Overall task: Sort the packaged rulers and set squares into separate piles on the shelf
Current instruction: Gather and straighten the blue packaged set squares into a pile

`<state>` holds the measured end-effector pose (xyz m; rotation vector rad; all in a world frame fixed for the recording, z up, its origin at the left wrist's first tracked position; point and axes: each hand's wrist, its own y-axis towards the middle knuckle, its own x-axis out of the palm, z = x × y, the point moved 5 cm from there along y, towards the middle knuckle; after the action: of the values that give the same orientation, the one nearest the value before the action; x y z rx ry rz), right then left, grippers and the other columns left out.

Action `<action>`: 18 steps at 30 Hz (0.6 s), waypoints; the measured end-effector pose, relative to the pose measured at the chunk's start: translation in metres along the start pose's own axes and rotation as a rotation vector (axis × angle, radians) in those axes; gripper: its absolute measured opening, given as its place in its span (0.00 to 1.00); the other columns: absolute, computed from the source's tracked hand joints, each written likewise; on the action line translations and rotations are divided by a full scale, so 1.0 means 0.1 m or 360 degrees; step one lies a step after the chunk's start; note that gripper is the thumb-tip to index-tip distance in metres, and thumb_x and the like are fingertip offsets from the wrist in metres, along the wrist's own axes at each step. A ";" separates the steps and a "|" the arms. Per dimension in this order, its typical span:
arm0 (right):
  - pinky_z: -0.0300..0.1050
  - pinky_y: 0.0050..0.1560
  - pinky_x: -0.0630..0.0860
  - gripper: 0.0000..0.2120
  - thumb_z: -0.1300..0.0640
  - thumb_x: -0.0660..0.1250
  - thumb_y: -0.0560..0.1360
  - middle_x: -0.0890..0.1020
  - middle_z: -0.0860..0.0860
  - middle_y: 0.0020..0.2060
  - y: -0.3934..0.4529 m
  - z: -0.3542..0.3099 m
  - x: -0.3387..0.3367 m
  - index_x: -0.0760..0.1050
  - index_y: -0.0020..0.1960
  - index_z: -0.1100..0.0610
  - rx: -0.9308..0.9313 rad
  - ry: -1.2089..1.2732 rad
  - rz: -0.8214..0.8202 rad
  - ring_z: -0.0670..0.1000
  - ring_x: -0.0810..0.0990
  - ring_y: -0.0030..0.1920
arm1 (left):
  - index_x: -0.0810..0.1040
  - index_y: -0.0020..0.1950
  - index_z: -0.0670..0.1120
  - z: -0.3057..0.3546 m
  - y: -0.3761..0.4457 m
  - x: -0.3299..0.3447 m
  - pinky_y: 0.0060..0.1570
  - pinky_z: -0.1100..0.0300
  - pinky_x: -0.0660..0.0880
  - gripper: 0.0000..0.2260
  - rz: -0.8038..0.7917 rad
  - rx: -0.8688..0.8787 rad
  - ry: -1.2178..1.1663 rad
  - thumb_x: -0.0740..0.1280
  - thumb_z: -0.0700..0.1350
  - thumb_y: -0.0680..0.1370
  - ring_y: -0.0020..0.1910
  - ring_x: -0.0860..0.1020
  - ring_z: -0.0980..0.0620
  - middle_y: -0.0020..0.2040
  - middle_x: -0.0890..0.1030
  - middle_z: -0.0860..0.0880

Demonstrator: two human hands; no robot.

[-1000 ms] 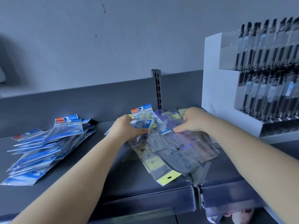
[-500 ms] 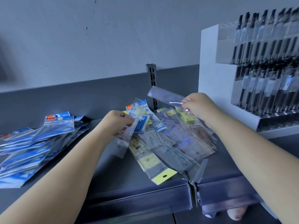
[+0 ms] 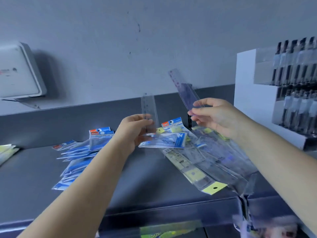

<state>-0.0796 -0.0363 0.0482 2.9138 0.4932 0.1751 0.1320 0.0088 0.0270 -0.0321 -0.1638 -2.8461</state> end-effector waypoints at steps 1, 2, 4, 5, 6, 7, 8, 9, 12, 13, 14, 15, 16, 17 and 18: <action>0.35 0.34 0.77 0.06 0.67 0.66 0.74 0.82 0.55 0.38 -0.01 -0.02 0.07 0.73 0.46 0.58 -0.0019 0.0011 -0.0011 0.44 0.80 0.28 | 0.77 0.47 0.43 0.04 -0.01 -0.06 0.23 0.64 0.74 0.05 0.0017 0.0030 0.0023 0.64 0.33 0.76 0.25 0.78 0.54 0.35 0.79 0.47; 0.34 0.33 0.77 0.06 0.68 0.66 0.74 0.82 0.55 0.38 -0.02 -0.04 0.18 0.73 0.46 0.58 -0.0035 0.0026 -0.0030 0.44 0.80 0.28 | 0.77 0.48 0.43 0.10 -0.04 -0.17 0.23 0.64 0.74 0.05 0.0039 0.0061 0.0054 0.65 0.34 0.76 0.25 0.78 0.55 0.36 0.78 0.47; 0.34 0.33 0.77 0.06 0.68 0.66 0.74 0.82 0.55 0.37 -0.04 -0.05 0.42 0.73 0.46 0.58 -0.0044 0.0056 -0.0061 0.43 0.80 0.28 | 0.77 0.49 0.43 0.20 -0.11 -0.42 0.23 0.64 0.74 0.05 0.0075 0.0123 0.0130 0.66 0.35 0.76 0.26 0.79 0.55 0.37 0.78 0.47; 0.34 0.33 0.77 0.06 0.68 0.66 0.74 0.82 0.55 0.37 -0.04 -0.05 0.55 0.73 0.46 0.58 -0.0045 0.0066 -0.0076 0.44 0.80 0.28 | 0.77 0.49 0.44 0.23 -0.14 -0.54 0.22 0.65 0.74 0.04 0.0093 0.0149 0.0160 0.67 0.36 0.76 0.27 0.79 0.56 0.37 0.78 0.47; 0.34 0.33 0.78 0.06 0.68 0.66 0.74 0.82 0.55 0.37 -0.04 -0.04 0.67 0.73 0.46 0.58 -0.0043 0.0074 -0.0092 0.44 0.80 0.28 | 0.77 0.48 0.44 0.27 -0.17 -0.65 0.22 0.66 0.73 0.04 0.0113 0.0173 0.0177 0.67 0.36 0.76 0.27 0.79 0.57 0.37 0.79 0.47; 0.35 0.34 0.78 0.06 0.67 0.66 0.74 0.82 0.55 0.38 -0.04 -0.03 0.78 0.73 0.46 0.58 -0.0037 0.0080 -0.0108 0.44 0.80 0.28 | 0.77 0.48 0.44 0.30 -0.20 -0.76 0.21 0.66 0.73 0.04 0.0139 0.0195 0.0191 0.67 0.36 0.76 0.27 0.80 0.57 0.37 0.79 0.48; 0.36 0.34 0.77 0.07 0.67 0.67 0.74 0.82 0.55 0.38 -0.04 -0.01 0.90 0.73 0.46 0.57 -0.0029 0.0086 -0.0125 0.45 0.80 0.28 | 0.77 0.48 0.45 0.32 -0.24 -0.86 0.21 0.67 0.73 0.04 0.0163 0.0212 0.0201 0.67 0.36 0.76 0.27 0.80 0.58 0.37 0.79 0.48; 0.36 0.35 0.77 0.07 0.67 0.67 0.73 0.82 0.56 0.38 -0.05 0.01 1.01 0.73 0.46 0.57 -0.0021 0.0089 -0.0146 0.45 0.80 0.29 | 0.77 0.48 0.45 0.35 -0.26 -0.96 0.21 0.67 0.73 0.04 0.0185 0.0228 0.0205 0.67 0.37 0.76 0.27 0.80 0.58 0.37 0.79 0.48; 0.35 0.34 0.78 0.07 0.67 0.67 0.74 0.83 0.55 0.39 -0.06 0.05 1.38 0.73 0.47 0.57 0.0006 0.0049 -0.0216 0.46 0.81 0.29 | 0.77 0.46 0.46 0.40 -0.34 -1.28 0.22 0.66 0.73 0.05 0.0240 0.0267 0.0172 0.67 0.36 0.76 0.26 0.80 0.57 0.38 0.80 0.48; 0.35 0.34 0.78 0.07 0.67 0.67 0.74 0.83 0.55 0.39 -0.07 0.06 1.50 0.73 0.46 0.57 0.0015 0.0044 -0.0238 0.45 0.81 0.29 | 0.77 0.47 0.46 0.42 -0.36 -1.39 0.22 0.66 0.74 0.05 0.0256 0.0275 0.0165 0.67 0.36 0.76 0.26 0.80 0.57 0.38 0.79 0.48; 0.35 0.33 0.78 0.07 0.67 0.67 0.74 0.83 0.55 0.39 -0.08 0.06 1.64 0.73 0.46 0.57 0.0024 0.0048 -0.0264 0.45 0.81 0.29 | 0.77 0.47 0.46 0.44 -0.38 -1.50 0.22 0.66 0.74 0.05 0.0273 0.0281 0.0159 0.67 0.37 0.76 0.26 0.80 0.57 0.37 0.79 0.47; 0.35 0.32 0.78 0.07 0.67 0.67 0.74 0.83 0.55 0.38 -0.09 0.07 1.78 0.73 0.46 0.57 0.0032 0.0055 -0.0292 0.45 0.81 0.29 | 0.77 0.48 0.45 0.45 -0.41 -1.63 0.22 0.66 0.74 0.05 0.0292 0.0287 0.0156 0.67 0.37 0.76 0.26 0.80 0.56 0.37 0.79 0.47; 0.34 0.32 0.78 0.07 0.67 0.67 0.73 0.83 0.55 0.38 -0.09 0.08 1.93 0.73 0.46 0.57 0.0037 0.0058 -0.0317 0.45 0.81 0.29 | 0.77 0.49 0.45 0.47 -0.43 -1.75 0.22 0.66 0.74 0.05 0.0314 0.0293 0.0153 0.67 0.37 0.76 0.26 0.79 0.57 0.36 0.79 0.47; 0.34 0.32 0.77 0.08 0.67 0.68 0.73 0.83 0.55 0.38 -0.09 0.10 2.09 0.73 0.46 0.57 0.0037 0.0053 -0.0340 0.44 0.81 0.29 | 0.77 0.49 0.45 0.48 -0.46 -1.89 0.21 0.66 0.73 0.05 0.0339 0.0298 0.0150 0.67 0.37 0.76 0.25 0.79 0.57 0.36 0.79 0.48; 0.34 0.32 0.76 0.08 0.67 0.68 0.73 0.83 0.54 0.38 -0.10 0.11 2.26 0.73 0.46 0.56 0.0034 0.0040 -0.0358 0.44 0.81 0.29 | 0.77 0.49 0.45 0.50 -0.49 -2.03 0.21 0.66 0.73 0.05 0.0362 0.0304 0.0150 0.67 0.37 0.76 0.25 0.79 0.57 0.36 0.79 0.48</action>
<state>0.1305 0.0470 0.0547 2.8515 0.8253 0.1754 0.3125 0.1187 0.0633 0.1159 -0.3848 -2.5872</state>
